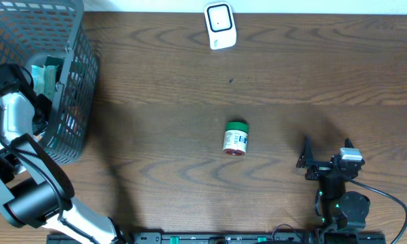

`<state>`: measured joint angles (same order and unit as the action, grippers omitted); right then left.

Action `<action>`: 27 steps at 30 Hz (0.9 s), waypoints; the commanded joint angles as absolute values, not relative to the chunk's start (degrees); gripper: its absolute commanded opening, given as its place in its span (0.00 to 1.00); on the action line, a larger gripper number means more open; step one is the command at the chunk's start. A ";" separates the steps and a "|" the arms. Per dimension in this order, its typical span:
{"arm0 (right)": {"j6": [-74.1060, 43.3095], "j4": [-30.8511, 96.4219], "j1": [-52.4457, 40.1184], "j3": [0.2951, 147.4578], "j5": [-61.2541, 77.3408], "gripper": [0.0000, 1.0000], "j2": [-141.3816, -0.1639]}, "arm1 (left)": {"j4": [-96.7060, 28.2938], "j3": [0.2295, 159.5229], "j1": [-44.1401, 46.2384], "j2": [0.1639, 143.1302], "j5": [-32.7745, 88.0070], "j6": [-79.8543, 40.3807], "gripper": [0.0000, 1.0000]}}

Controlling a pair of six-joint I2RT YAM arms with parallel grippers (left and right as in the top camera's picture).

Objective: Scan the item barcode
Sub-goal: 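Lower the left gripper onto the orange juice pouch and grasp it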

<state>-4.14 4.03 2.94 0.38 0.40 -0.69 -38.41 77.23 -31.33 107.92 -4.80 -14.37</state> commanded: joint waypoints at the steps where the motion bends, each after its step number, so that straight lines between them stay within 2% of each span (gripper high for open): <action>1: -4.89 4.19 3.33 0.30 0.27 0.99 -0.38 | -40.12 79.90 -31.31 106.72 -3.31 -14.87 0.41; 11: -4.89 4.19 3.33 0.30 0.27 0.99 -0.38 | -42.28 79.15 -31.31 105.71 -3.09 -14.85 0.41; 27: -4.89 4.19 3.33 0.30 0.27 0.99 -0.38 | -41.32 76.71 -31.31 111.79 -6.07 -14.87 0.40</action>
<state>-4.14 4.01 2.94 0.38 0.38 -0.69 -40.62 77.56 -31.22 109.43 -5.15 -14.79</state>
